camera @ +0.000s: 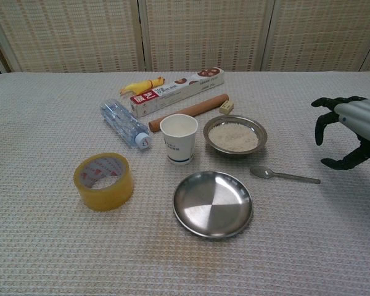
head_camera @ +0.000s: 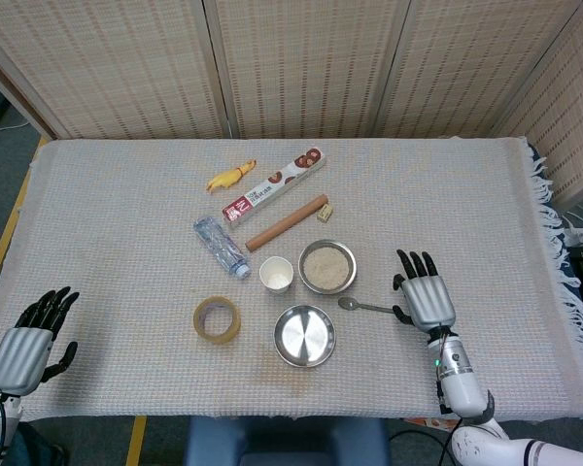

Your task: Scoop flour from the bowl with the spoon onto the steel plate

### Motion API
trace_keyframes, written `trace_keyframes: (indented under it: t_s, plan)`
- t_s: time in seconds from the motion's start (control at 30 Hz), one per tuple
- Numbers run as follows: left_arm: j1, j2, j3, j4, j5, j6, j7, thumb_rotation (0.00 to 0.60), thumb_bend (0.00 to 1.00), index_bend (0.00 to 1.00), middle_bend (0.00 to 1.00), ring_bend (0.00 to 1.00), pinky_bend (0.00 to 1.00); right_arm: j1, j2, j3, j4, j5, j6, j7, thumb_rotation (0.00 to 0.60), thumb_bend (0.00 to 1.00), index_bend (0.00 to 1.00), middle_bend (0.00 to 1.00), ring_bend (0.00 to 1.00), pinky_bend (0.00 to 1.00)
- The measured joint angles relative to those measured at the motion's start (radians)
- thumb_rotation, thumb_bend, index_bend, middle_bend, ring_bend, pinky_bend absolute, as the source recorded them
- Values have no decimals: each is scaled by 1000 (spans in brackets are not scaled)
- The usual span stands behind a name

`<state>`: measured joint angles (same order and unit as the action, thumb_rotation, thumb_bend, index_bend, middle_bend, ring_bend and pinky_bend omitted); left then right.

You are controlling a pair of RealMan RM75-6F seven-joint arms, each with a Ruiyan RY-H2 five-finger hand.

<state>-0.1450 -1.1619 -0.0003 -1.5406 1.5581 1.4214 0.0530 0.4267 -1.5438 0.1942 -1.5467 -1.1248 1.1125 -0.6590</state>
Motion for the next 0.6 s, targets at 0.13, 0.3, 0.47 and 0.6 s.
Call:
trace_keyframes:
  t_s: [0.13, 0.3, 0.47, 0.6]
  plan:
    - [-1, 1, 1, 1, 3, 1, -4, 600, 439, 0, 0, 16, 154, 21, -48, -7, 38, 22, -15, -7, 544, 246, 475, 0, 0, 0]
    - [-3, 3, 6, 1, 8, -2, -11, 600, 440, 0, 0, 17, 154, 44, -91, -20, 77, 43, -29, -4, 543, 286, 481, 0, 0, 0]
    - [-3, 5, 8, 1, 12, 2, -16, 600, 441, 0, 0, 18, 154, 60, -118, -25, 107, 58, -38, -1, 544, 296, 497, 0, 0, 0]
    - [-4, 7, 10, 0, 13, -2, -11, 600, 447, 0, 0, 18, 154, 75, -145, -28, 135, 69, -44, 1, 545, 297, 516, 0, 0, 0]
